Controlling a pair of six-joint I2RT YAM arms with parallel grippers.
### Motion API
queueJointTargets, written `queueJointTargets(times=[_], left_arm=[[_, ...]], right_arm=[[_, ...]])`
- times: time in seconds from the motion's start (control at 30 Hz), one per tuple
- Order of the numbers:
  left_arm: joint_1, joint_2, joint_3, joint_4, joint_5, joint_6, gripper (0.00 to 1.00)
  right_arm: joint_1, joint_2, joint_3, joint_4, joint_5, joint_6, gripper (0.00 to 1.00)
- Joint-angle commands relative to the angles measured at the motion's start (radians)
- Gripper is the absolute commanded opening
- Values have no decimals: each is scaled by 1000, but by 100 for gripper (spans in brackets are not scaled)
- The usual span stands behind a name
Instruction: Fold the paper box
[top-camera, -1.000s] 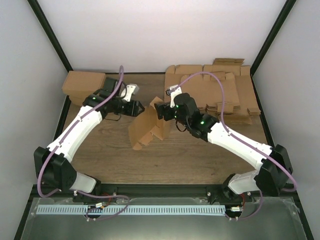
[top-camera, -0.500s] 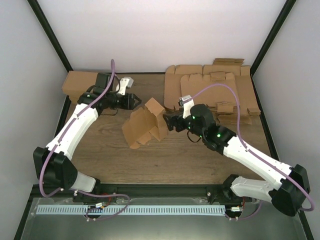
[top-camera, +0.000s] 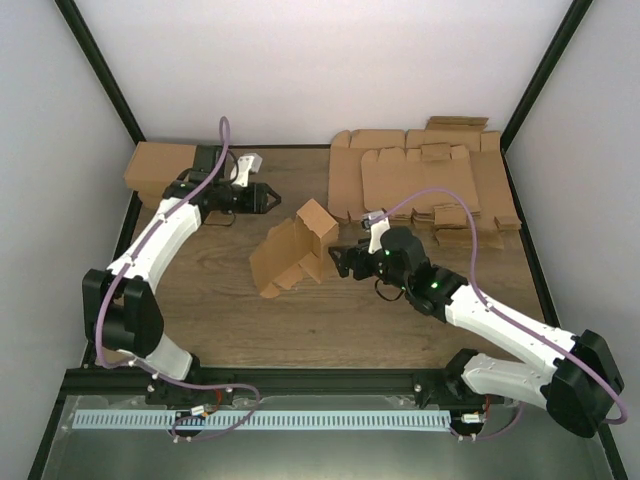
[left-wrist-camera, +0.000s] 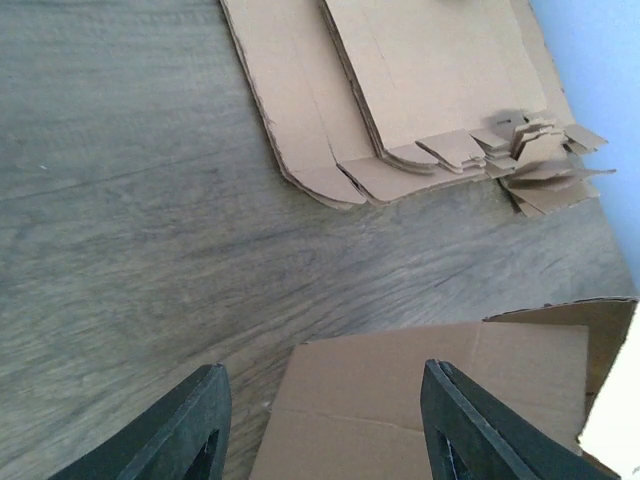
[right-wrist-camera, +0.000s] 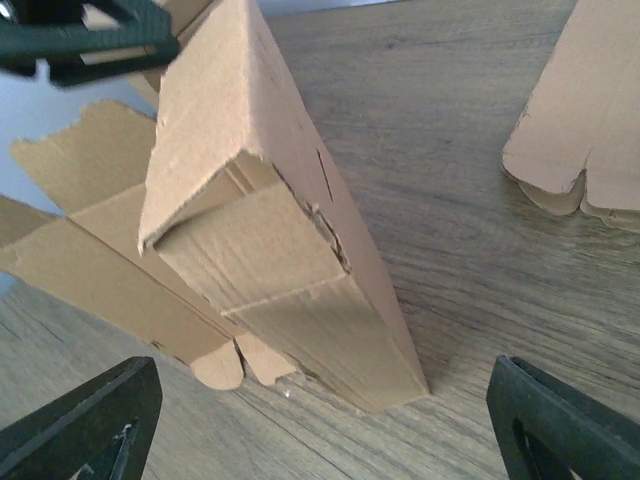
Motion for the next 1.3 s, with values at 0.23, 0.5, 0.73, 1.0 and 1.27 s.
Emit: queueJointTargets(times=[0.23, 0.5, 0.73, 1.0, 1.27], left_arm=[[10, 79, -38, 112, 140, -66, 56], [72, -33, -99, 196, 48, -121, 69], [134, 4, -117, 250, 111, -185, 81], [129, 70, -185, 390, 231, -274, 94], [97, 122, -206, 434, 334, -277, 85]], right_arm=[[-155, -29, -72, 173, -187, 144, 87], [-157, -28, -72, 190, -222, 108, 84], [-157, -17, -74, 207, -245, 90, 82], [-157, -9, -79, 219, -268, 76, 82], [-157, 6, -89, 240, -284, 80, 81]])
